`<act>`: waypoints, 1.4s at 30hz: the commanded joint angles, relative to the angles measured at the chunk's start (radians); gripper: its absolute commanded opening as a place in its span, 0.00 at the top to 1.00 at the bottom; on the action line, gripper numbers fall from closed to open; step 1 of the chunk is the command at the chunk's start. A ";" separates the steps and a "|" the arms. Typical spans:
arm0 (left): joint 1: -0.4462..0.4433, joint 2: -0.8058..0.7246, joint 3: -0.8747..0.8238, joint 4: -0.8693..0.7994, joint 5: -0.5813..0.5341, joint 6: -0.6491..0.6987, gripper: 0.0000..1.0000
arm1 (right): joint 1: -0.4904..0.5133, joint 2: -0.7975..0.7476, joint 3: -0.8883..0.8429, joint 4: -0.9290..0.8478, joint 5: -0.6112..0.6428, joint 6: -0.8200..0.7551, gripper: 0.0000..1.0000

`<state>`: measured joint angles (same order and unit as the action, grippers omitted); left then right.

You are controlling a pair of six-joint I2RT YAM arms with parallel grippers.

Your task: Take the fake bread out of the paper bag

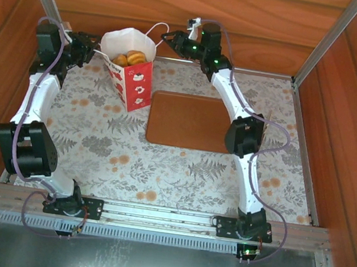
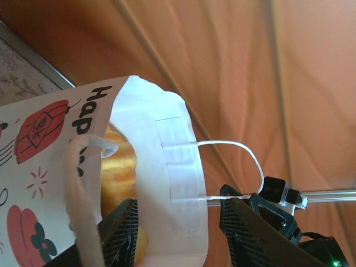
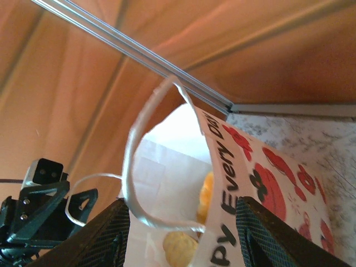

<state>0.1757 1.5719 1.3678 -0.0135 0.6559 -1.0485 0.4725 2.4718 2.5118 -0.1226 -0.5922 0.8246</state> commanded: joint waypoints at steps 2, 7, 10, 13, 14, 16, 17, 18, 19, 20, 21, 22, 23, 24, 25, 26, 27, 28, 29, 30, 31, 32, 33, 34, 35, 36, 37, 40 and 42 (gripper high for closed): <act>0.001 0.012 0.032 0.044 0.039 -0.017 0.57 | 0.014 0.031 0.054 0.037 0.046 0.044 0.44; -0.005 0.029 0.040 0.076 0.081 -0.053 0.61 | 0.018 0.101 0.153 0.093 0.050 0.092 0.53; -0.008 0.030 0.042 0.089 0.087 -0.064 0.65 | 0.021 0.134 0.207 0.132 0.040 0.150 0.60; -0.008 0.031 0.043 0.105 0.088 -0.077 0.70 | 0.027 0.125 0.209 0.128 0.036 0.132 0.66; -0.007 0.031 0.045 0.108 0.088 -0.081 0.73 | 0.030 0.118 0.207 0.117 0.029 0.119 0.69; -0.007 0.029 0.047 0.113 0.089 -0.081 0.81 | 0.034 0.102 0.187 0.107 0.019 0.113 0.81; -0.008 0.025 0.045 0.115 0.086 -0.081 0.82 | 0.035 0.092 0.177 0.109 0.013 0.113 0.86; -0.007 0.019 0.042 0.115 0.084 -0.079 0.85 | 0.035 0.081 0.165 0.109 0.005 0.113 0.90; -0.007 0.013 0.039 0.115 0.080 -0.076 0.87 | 0.037 0.069 0.154 0.105 -0.001 0.112 0.92; -0.005 0.005 0.034 0.116 0.078 -0.074 0.88 | 0.040 0.057 0.146 0.100 -0.007 0.109 0.94; -0.002 -0.006 0.027 0.116 0.074 -0.070 0.88 | 0.043 0.044 0.136 0.098 -0.015 0.103 0.97; 0.002 -0.015 0.021 0.116 0.067 -0.068 0.88 | 0.045 0.032 0.127 0.095 -0.024 0.098 0.99; 0.005 -0.028 0.013 0.116 0.063 -0.062 0.89 | 0.048 0.015 0.114 0.087 -0.031 0.092 1.00; 0.012 -0.042 0.008 0.115 0.061 -0.056 0.90 | 0.053 -0.003 0.098 0.081 -0.038 0.088 1.00; 0.019 -0.057 0.000 0.115 0.059 -0.053 0.90 | 0.057 -0.024 0.072 0.078 -0.042 0.083 1.00; 0.026 -0.068 -0.006 0.115 0.058 -0.049 0.90 | 0.063 -0.044 0.049 0.077 -0.042 0.077 1.00; 0.035 -0.081 -0.014 0.115 0.057 -0.047 0.90 | 0.069 -0.064 0.027 0.076 -0.043 0.071 1.00; 0.047 -0.095 -0.023 0.115 0.057 -0.047 0.90 | 0.076 -0.086 0.000 0.068 -0.043 0.067 1.00; 0.060 -0.108 -0.033 0.115 0.060 -0.048 0.90 | 0.086 -0.109 -0.030 0.066 -0.045 0.060 1.00; 0.072 -0.123 -0.044 0.115 0.066 -0.044 0.90 | 0.094 -0.130 -0.055 0.065 -0.045 0.053 1.00; 0.083 -0.134 -0.053 0.115 0.070 -0.041 0.90 | 0.105 -0.155 -0.087 0.060 -0.043 0.042 1.00; 0.096 -0.151 -0.068 0.115 0.073 -0.039 0.90 | 0.118 -0.180 -0.125 0.062 -0.039 0.031 1.00; 0.110 -0.165 -0.081 0.115 0.076 -0.039 0.90 | 0.131 -0.206 -0.164 0.069 -0.029 0.021 1.00; 0.122 -0.180 -0.096 0.115 0.082 -0.039 0.91 | 0.145 -0.233 -0.204 0.072 -0.016 0.015 1.00; 0.134 -0.193 -0.109 0.115 0.087 -0.040 0.91 | 0.159 -0.255 -0.238 0.077 -0.001 0.012 1.00; 0.145 -0.206 -0.122 0.115 0.096 -0.039 0.91 | 0.174 -0.279 -0.277 0.084 0.013 0.007 0.99; 0.152 -0.214 -0.129 0.115 0.104 -0.039 0.91 | 0.182 -0.291 -0.292 0.083 0.021 0.001 0.99; 0.188 -0.265 -0.181 0.110 0.161 -0.045 0.91 | 0.244 -0.361 -0.377 0.041 0.085 -0.067 0.97; 0.198 -0.308 -0.219 0.107 0.175 -0.048 0.91 | 0.280 -0.411 -0.442 0.041 0.139 -0.080 0.95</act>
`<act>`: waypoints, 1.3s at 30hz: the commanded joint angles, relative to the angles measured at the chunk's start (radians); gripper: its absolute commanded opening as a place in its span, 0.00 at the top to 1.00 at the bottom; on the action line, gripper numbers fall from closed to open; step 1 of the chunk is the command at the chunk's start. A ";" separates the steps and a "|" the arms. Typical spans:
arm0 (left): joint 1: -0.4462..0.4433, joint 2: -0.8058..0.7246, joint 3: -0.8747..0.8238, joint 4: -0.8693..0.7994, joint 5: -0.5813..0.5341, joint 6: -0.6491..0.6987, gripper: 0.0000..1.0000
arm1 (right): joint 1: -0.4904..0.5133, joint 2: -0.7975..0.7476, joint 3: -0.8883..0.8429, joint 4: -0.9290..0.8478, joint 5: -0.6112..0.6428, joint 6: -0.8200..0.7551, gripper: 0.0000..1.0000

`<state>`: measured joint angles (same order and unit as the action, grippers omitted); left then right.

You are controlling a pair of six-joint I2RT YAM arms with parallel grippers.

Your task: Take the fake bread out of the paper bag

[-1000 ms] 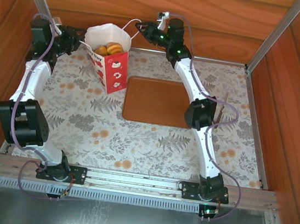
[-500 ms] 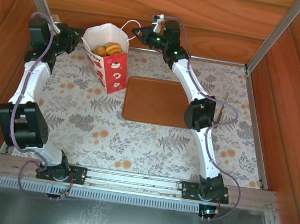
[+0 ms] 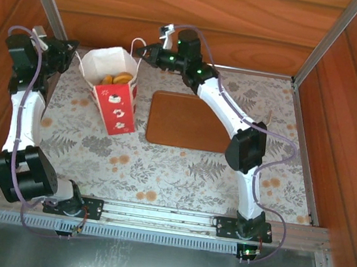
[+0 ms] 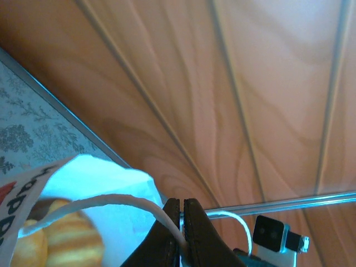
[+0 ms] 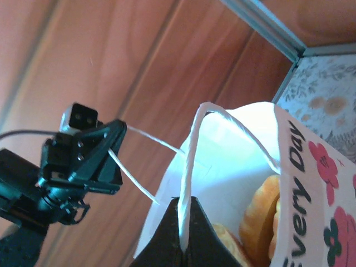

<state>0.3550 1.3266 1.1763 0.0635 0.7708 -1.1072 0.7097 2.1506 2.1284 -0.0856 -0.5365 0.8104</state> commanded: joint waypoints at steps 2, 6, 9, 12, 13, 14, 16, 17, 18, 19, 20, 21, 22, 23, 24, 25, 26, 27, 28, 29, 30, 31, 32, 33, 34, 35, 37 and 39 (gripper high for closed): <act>0.022 -0.102 -0.066 0.022 0.081 0.021 0.91 | 0.071 -0.139 -0.142 0.055 0.129 -0.068 0.95; 0.038 -0.187 -0.142 -0.018 0.124 0.041 0.91 | 0.128 -0.231 -0.270 0.068 0.216 -0.114 0.92; 0.047 -0.241 -0.162 -0.136 0.106 0.109 0.90 | 0.138 -0.272 -0.306 0.039 0.213 -0.124 0.85; 0.046 -0.264 -0.132 -0.306 0.086 0.235 0.90 | 0.137 -0.279 -0.271 -0.070 0.189 -0.152 0.78; 0.048 -0.269 -0.133 -0.313 0.104 0.246 0.90 | 0.135 -0.276 -0.251 -0.120 0.166 -0.168 0.75; 0.048 -0.270 -0.132 -0.311 0.119 0.246 0.88 | 0.132 -0.273 -0.238 -0.148 0.149 -0.172 0.72; 0.048 -0.265 -0.130 -0.303 0.148 0.241 0.86 | 0.124 -0.270 -0.234 -0.163 0.097 -0.169 0.68; 0.048 -0.261 -0.130 -0.298 0.159 0.239 0.85 | 0.118 -0.268 -0.236 -0.161 0.081 -0.164 0.67; 0.048 -0.255 -0.130 -0.288 0.169 0.234 0.85 | 0.112 -0.267 -0.240 -0.154 0.067 -0.157 0.66; 0.048 -0.245 -0.130 -0.269 0.184 0.224 0.84 | 0.106 -0.265 -0.242 -0.148 0.065 -0.151 0.65; 0.048 -0.237 -0.131 -0.251 0.193 0.214 0.83 | 0.101 -0.262 -0.242 -0.139 0.056 -0.147 0.65; 0.048 -0.227 -0.132 -0.226 0.206 0.200 0.81 | 0.097 -0.257 -0.242 -0.125 0.044 -0.145 0.65; 0.048 -0.216 -0.132 -0.205 0.215 0.189 0.79 | 0.090 -0.251 -0.237 -0.116 0.033 -0.137 0.64; 0.048 -0.207 -0.130 -0.182 0.222 0.175 0.78 | 0.084 -0.244 -0.232 -0.112 0.026 -0.129 0.64; 0.048 -0.195 -0.129 -0.157 0.228 0.162 0.76 | 0.078 -0.235 -0.224 -0.108 0.016 -0.121 0.63; 0.048 -0.185 -0.128 -0.138 0.234 0.152 0.73 | 0.075 -0.230 -0.216 -0.106 0.009 -0.119 0.63; 0.048 -0.174 -0.124 -0.122 0.237 0.144 0.71 | 0.071 -0.224 -0.211 -0.105 0.003 -0.114 0.62; 0.048 -0.164 -0.117 -0.120 0.236 0.144 0.69 | 0.065 -0.217 -0.205 -0.103 -0.001 -0.107 0.62; 0.048 -0.153 -0.110 -0.120 0.236 0.144 0.69 | 0.063 -0.213 -0.202 -0.099 -0.005 -0.102 0.62; 0.047 -0.140 -0.101 -0.120 0.237 0.142 0.69 | 0.058 -0.206 -0.198 -0.092 -0.009 -0.092 0.62; 0.048 -0.130 -0.090 -0.120 0.240 0.142 0.69 | 0.056 -0.200 -0.194 -0.086 -0.016 -0.084 0.62; 0.048 -0.121 -0.079 -0.120 0.240 0.141 0.68 | 0.053 -0.194 -0.190 -0.077 -0.023 -0.076 0.62; 0.048 -0.116 -0.070 -0.120 0.239 0.140 0.68 | 0.052 -0.189 -0.185 -0.070 -0.028 -0.068 0.61; 0.048 -0.110 -0.060 -0.119 0.238 0.138 0.68 | 0.051 -0.182 -0.179 -0.065 -0.032 -0.062 0.61; 0.048 -0.107 -0.052 -0.119 0.238 0.136 0.68 | 0.050 -0.175 -0.170 -0.065 -0.038 -0.055 0.61; 0.048 -0.105 -0.045 -0.120 0.239 0.136 0.68 | 0.048 -0.167 -0.161 -0.067 -0.044 -0.048 0.61; 0.048 -0.102 -0.033 -0.120 0.239 0.134 0.68 | 0.048 -0.149 -0.136 -0.071 -0.064 -0.038 0.61; 0.048 -0.100 -0.024 -0.128 0.240 0.138 0.68 | 0.047 -0.139 -0.121 -0.071 -0.076 -0.030 0.61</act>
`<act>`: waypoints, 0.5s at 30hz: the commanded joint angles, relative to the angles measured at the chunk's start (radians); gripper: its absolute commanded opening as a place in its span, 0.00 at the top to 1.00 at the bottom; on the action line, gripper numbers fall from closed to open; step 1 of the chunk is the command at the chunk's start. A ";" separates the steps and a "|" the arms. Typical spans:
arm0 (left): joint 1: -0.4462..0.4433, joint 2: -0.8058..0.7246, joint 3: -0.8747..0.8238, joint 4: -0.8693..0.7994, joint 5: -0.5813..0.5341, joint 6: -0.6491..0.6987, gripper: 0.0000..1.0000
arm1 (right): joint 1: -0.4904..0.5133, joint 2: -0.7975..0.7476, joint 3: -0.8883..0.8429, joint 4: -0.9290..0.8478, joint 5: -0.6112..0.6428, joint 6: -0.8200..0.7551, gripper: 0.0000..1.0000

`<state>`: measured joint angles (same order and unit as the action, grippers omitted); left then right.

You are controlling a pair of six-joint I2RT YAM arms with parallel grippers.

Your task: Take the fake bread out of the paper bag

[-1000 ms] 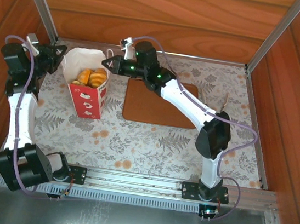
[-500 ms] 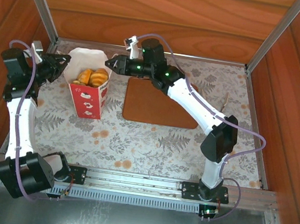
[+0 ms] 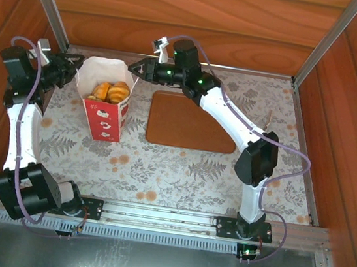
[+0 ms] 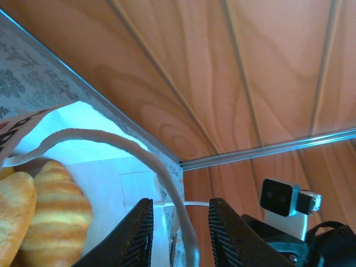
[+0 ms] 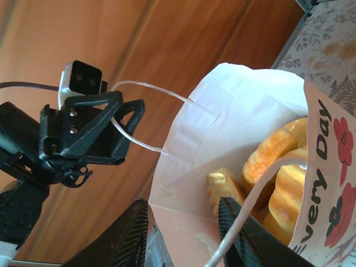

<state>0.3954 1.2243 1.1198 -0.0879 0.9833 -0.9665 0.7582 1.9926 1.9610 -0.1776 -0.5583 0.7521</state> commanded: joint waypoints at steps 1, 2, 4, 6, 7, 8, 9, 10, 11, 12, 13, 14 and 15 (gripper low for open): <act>0.007 0.002 0.038 0.015 0.028 0.001 0.68 | -0.002 0.024 0.052 0.018 -0.059 0.032 0.62; 0.008 0.002 0.041 0.007 0.024 0.005 0.68 | -0.003 0.024 0.054 0.020 -0.060 0.033 0.63; 0.007 0.002 0.049 -0.012 0.018 0.015 0.68 | -0.003 0.022 0.054 0.019 -0.060 0.033 0.64; 0.007 0.003 0.053 -0.020 0.016 0.023 0.68 | -0.003 0.016 0.053 0.017 -0.058 0.032 0.64; 0.008 0.004 0.056 -0.024 0.015 0.025 0.69 | -0.002 0.013 0.053 0.013 -0.056 0.032 0.63; 0.008 0.005 0.058 -0.024 0.015 0.024 0.69 | -0.005 0.011 0.052 0.007 -0.054 0.028 0.63; 0.007 0.007 0.059 -0.025 0.016 0.026 0.69 | -0.006 0.009 0.052 0.002 -0.051 0.025 0.62; 0.007 0.008 0.060 -0.024 0.015 0.026 0.69 | -0.007 0.007 0.052 -0.007 -0.047 0.021 0.62; 0.007 0.011 0.061 -0.024 0.015 0.026 0.69 | -0.009 0.005 0.051 -0.013 -0.043 0.019 0.62; 0.007 0.015 0.061 -0.023 0.017 0.026 0.69 | -0.011 0.001 0.048 -0.018 -0.036 0.015 0.62; 0.007 0.019 0.063 -0.021 0.017 0.025 0.69 | -0.013 -0.001 0.046 -0.019 -0.034 0.015 0.62; 0.008 0.022 0.063 -0.019 0.018 0.022 0.68 | -0.014 -0.004 0.041 -0.020 -0.031 0.015 0.62; 0.007 0.026 0.064 -0.013 0.019 0.017 0.68 | -0.016 -0.005 0.038 -0.020 -0.033 0.016 0.62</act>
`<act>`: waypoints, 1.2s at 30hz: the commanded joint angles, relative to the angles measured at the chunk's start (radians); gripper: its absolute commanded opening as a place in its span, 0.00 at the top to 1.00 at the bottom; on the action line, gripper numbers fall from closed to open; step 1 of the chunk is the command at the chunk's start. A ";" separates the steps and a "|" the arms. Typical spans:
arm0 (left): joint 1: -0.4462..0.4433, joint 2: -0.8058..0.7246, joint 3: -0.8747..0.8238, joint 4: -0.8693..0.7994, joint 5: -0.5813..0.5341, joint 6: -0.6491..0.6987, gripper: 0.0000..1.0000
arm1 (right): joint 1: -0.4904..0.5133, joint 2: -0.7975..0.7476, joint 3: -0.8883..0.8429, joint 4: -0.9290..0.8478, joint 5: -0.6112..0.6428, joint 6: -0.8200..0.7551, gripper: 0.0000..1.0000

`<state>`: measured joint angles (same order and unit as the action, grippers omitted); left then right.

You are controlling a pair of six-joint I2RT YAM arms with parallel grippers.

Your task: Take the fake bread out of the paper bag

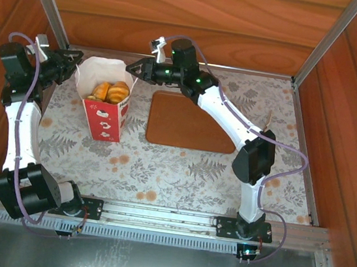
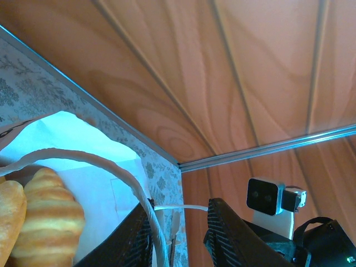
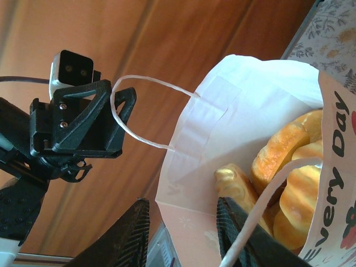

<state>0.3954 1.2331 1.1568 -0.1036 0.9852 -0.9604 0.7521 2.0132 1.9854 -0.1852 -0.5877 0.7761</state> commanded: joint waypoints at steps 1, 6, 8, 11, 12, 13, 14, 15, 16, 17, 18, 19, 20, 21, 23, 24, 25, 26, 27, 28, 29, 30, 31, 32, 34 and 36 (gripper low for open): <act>0.008 0.022 0.027 0.013 0.021 0.005 0.68 | -0.011 -0.029 0.009 -0.011 -0.004 -0.008 0.62; 0.007 0.040 0.035 0.045 0.029 -0.023 0.69 | -0.014 -0.045 -0.009 -0.003 -0.003 -0.006 0.63; 0.007 0.045 0.040 0.046 0.026 -0.024 0.69 | -0.014 -0.049 -0.015 -0.002 0.000 -0.005 0.63; 0.007 0.049 0.053 0.046 0.030 -0.027 0.73 | -0.015 -0.056 -0.025 -0.002 0.006 -0.006 0.67; 0.008 0.048 0.056 0.046 0.029 -0.028 0.76 | -0.016 -0.059 -0.029 -0.003 0.007 -0.006 0.68; 0.008 0.046 0.056 0.045 0.029 -0.029 0.77 | -0.015 -0.063 -0.032 -0.003 0.010 -0.006 0.68; 0.007 0.047 0.059 0.046 0.029 -0.029 0.78 | -0.017 -0.066 -0.037 -0.002 0.015 -0.006 0.68; 0.007 0.046 0.060 0.043 0.030 -0.029 0.78 | -0.017 -0.069 -0.042 -0.003 0.021 -0.006 0.68; 0.007 0.044 0.060 0.040 0.026 -0.026 0.78 | -0.018 -0.072 -0.046 -0.002 0.024 -0.008 0.68; 0.007 0.044 0.063 0.031 0.024 -0.021 0.78 | -0.019 -0.073 -0.046 -0.002 0.025 -0.008 0.68; 0.008 0.042 0.066 0.018 0.020 -0.013 0.78 | -0.020 -0.074 -0.046 -0.002 0.025 -0.008 0.68; 0.008 0.042 0.070 0.005 0.018 -0.005 0.78 | -0.020 -0.076 -0.045 -0.002 0.023 -0.007 0.68; 0.008 0.041 0.074 -0.005 0.017 0.003 0.78 | -0.020 -0.076 -0.044 -0.002 0.023 -0.008 0.68; 0.007 0.040 0.077 -0.012 0.015 0.007 0.78 | -0.020 -0.077 -0.044 -0.003 0.025 -0.006 0.68; 0.007 0.038 0.080 -0.015 0.015 0.009 0.78 | -0.020 -0.077 -0.044 -0.006 0.025 -0.005 0.68; 0.008 0.037 0.081 -0.016 0.014 0.009 0.78 | -0.020 -0.078 -0.044 -0.007 0.025 -0.005 0.68; 0.007 0.035 0.083 -0.021 0.013 0.012 0.78 | -0.020 -0.080 -0.046 -0.008 0.026 -0.005 0.68; 0.007 0.034 0.085 -0.025 0.014 0.015 0.78 | -0.021 -0.082 -0.046 -0.009 0.028 -0.006 0.68; 0.008 0.032 0.089 -0.034 0.012 0.017 0.78 | -0.022 -0.082 -0.047 -0.012 0.032 -0.006 0.68; 0.008 0.031 0.094 -0.044 0.010 0.025 0.78 | -0.022 -0.084 -0.048 -0.014 0.032 -0.007 0.69; 0.007 0.027 0.098 -0.059 0.004 0.035 0.78 | -0.022 -0.086 -0.050 -0.013 0.032 -0.008 0.72; 0.007 0.026 0.103 -0.074 -0.004 0.044 0.78 | -0.021 -0.086 -0.050 -0.017 0.033 -0.009 0.73; 0.008 0.023 0.108 -0.092 -0.013 0.055 0.78 | -0.023 -0.087 -0.050 -0.018 0.034 -0.009 0.74; 0.009 0.021 0.111 -0.103 -0.022 0.063 0.78 | -0.023 -0.087 -0.050 -0.020 0.036 -0.009 0.75; 0.010 0.019 0.115 -0.119 -0.037 0.069 0.74 | -0.023 -0.085 -0.047 -0.027 0.039 -0.011 0.80; 0.012 0.019 0.116 -0.120 -0.042 0.068 0.73 | -0.023 -0.084 -0.046 -0.032 0.044 -0.009 0.82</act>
<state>0.3958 1.2789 1.2415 -0.1967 0.9611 -0.9245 0.7380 1.9682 1.9511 -0.2028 -0.5537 0.7742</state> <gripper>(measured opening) 0.265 0.188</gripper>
